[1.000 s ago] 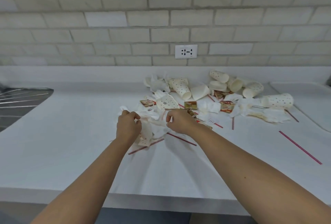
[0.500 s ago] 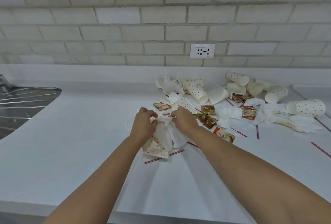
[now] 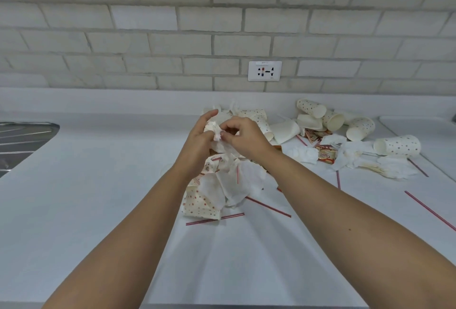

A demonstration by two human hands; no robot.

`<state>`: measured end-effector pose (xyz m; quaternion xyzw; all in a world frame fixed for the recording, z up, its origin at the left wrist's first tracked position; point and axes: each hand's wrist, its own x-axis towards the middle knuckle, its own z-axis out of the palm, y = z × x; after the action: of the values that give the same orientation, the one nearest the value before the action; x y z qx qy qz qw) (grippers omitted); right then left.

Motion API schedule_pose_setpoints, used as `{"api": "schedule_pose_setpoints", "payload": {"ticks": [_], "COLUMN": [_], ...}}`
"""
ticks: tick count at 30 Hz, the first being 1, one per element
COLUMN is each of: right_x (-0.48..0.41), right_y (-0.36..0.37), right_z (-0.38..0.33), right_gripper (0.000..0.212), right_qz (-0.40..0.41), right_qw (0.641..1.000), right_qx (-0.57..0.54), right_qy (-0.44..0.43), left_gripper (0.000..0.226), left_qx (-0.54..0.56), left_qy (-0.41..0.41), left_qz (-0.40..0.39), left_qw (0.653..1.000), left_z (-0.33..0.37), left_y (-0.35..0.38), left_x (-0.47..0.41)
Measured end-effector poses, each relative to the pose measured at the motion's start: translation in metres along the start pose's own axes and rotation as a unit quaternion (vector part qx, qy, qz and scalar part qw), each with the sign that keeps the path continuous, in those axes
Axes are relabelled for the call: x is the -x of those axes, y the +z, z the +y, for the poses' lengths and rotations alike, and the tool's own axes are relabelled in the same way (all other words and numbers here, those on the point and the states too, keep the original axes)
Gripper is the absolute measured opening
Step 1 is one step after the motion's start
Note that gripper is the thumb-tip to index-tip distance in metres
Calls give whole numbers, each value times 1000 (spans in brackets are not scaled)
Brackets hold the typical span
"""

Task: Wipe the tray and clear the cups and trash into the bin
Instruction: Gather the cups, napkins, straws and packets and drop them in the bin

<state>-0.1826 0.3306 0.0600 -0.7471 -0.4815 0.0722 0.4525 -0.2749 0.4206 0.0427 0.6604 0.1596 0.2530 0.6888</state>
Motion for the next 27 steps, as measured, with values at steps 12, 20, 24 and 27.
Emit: {"api": "schedule_pose_setpoints", "payload": {"ticks": [12,20,24,27], "right_x": [33,34,32,32], "right_y": [43,47,39,22], "right_z": [75,93,92,81], "right_gripper": [94,37,26,28], "right_qz": [-153,-109,-55,-28], "right_qw": [924,935,949,961], "right_qx": [247,281,250,207], "right_qy": [247,187,183,183], "left_gripper": [24,23,22,22], "left_qx": [3,-21,-20,-21], "left_qy": [-33,-33,-32,-24], "left_qz": [209,221,216,214], "left_qw": [977,974,976,976], "left_z": [-4,-8,-8,-7], "left_y": [-33,-41,-34,-25], "left_x": [1,13,15,15]}}
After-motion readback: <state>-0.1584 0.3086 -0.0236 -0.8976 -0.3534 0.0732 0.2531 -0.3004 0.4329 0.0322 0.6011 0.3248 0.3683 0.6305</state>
